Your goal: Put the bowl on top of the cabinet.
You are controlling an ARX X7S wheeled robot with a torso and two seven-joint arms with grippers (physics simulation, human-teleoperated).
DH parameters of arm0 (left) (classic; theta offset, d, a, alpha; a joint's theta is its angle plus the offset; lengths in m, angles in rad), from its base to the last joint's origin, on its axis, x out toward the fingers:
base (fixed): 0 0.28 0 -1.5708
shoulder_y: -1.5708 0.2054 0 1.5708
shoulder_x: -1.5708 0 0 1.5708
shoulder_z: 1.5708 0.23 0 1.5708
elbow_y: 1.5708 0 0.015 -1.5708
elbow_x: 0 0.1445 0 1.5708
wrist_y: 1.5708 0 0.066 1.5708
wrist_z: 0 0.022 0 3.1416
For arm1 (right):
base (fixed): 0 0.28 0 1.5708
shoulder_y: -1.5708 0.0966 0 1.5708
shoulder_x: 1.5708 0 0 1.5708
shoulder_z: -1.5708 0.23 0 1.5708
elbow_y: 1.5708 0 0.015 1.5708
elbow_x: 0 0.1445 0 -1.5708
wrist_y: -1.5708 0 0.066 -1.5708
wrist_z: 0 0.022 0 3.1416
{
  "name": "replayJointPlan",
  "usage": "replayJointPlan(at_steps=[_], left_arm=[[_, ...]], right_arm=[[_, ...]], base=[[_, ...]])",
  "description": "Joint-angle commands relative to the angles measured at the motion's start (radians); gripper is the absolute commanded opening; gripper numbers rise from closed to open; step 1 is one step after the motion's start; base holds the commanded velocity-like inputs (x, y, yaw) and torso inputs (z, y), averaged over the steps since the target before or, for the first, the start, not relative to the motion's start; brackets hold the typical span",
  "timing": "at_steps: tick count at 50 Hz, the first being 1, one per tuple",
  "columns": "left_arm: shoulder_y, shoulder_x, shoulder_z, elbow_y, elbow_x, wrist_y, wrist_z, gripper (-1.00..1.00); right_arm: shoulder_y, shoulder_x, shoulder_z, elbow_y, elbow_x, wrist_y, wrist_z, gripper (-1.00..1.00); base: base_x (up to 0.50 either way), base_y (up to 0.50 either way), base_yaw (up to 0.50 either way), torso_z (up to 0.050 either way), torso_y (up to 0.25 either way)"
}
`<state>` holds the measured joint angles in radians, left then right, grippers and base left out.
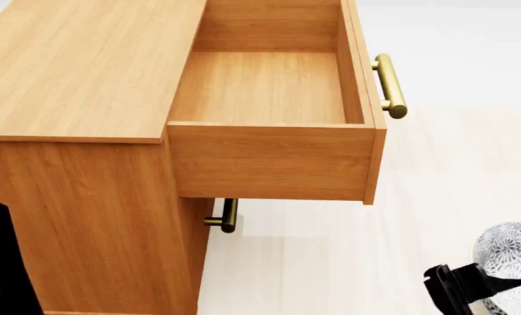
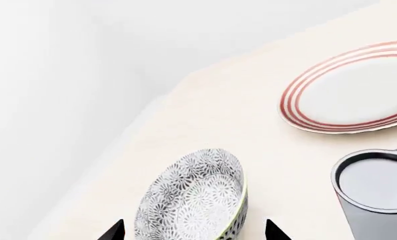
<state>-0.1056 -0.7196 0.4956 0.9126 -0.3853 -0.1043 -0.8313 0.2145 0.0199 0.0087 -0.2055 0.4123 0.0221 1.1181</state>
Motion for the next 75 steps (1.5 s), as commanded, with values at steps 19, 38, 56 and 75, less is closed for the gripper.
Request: replayJointPlan(at_steps=[19,38,56,75], left_arm=[[0.002,-0.012,-0.018,-0.005,-0.017,0.014,-0.008,1.0],[0.006,-0.008,-0.013,-0.032,-0.019,0.034,0.002,1.0],[0.007,-0.004,-0.004,-0.04,-0.015,0.038,0.007,1.0],[0.003,0.0,0.003,-0.04,-0.014,0.035,0.008,1.0]], right_arm=[[0.2,-0.004,-0.073,0.332,0.208,-0.224,0.077,1.0],[0.315,-0.006,-0.095,0.607,0.325,-0.514,0.143,1.0],[0.394,-0.005,-0.172,0.783,0.58,-0.809,0.043,1.0],[0.449,0.001,-0.181,0.844,0.709,-0.889,-0.025,1.0]], base=[[0.0,0.0,0.0,0.0,0.0],[0.0,0.0,0.0,0.0,0.0],[0.0,0.0,0.0,0.0,0.0],[0.0,0.0,0.0,0.0,0.0]])
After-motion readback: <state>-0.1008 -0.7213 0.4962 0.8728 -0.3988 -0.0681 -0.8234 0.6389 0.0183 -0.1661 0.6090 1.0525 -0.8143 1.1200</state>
